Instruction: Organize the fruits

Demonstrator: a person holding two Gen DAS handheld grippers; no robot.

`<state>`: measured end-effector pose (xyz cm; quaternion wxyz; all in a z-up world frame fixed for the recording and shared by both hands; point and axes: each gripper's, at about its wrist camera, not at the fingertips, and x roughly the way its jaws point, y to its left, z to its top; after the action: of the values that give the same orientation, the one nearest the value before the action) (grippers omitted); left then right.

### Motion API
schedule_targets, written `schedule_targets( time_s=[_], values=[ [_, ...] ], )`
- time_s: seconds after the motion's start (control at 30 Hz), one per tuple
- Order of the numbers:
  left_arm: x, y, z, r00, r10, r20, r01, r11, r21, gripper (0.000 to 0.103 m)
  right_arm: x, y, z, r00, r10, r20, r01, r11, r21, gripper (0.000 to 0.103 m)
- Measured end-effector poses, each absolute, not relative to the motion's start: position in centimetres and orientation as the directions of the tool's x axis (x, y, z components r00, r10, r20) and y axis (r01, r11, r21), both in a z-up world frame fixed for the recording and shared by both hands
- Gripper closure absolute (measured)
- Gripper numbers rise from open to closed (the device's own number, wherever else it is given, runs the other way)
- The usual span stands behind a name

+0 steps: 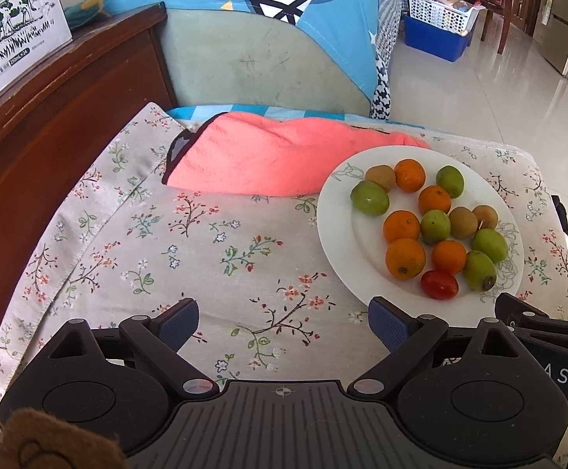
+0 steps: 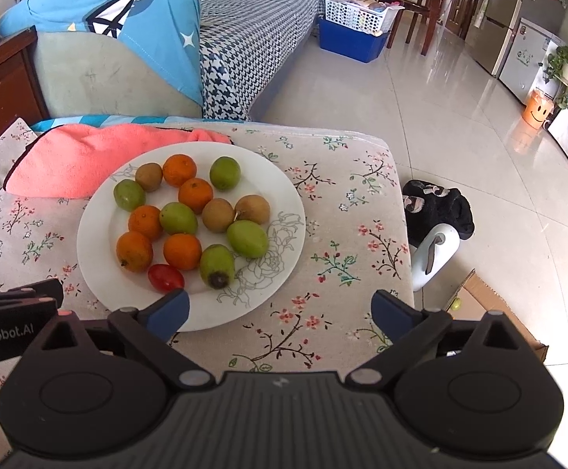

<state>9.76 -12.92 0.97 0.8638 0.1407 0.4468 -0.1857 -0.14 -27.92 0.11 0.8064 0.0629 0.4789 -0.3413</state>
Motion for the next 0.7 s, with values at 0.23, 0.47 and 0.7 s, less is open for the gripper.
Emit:
schedule_targets(
  time_s=[0.23, 0.47, 0.7],
  values=[
    [9.82, -13.06, 0.72, 0.531, -0.185, -0.827, 0.449, 0.889, 0.089, 0.008, 0.03, -27.89, -0.01, 0.302, -0.500, -0.812, 0.602, 0.760, -0.244, 0.004],
    [9.86, -13.09, 0.55, 0.530, -0.180, -0.829, 0.449, 0.889, 0.094, 0.008, 0.14, -27.79, -0.09, 0.299, -0.503, -0.811, 0.601, 0.759, -0.250, 0.004],
    [9.57, -13.33, 0.45, 0.550, -0.155, -0.821, 0.449, 0.883, 0.134, 0.008, 0.26, -27.64, -0.16, 0.301, -0.504, -0.810, 0.592, 0.764, -0.256, 0.004]
  ],
)
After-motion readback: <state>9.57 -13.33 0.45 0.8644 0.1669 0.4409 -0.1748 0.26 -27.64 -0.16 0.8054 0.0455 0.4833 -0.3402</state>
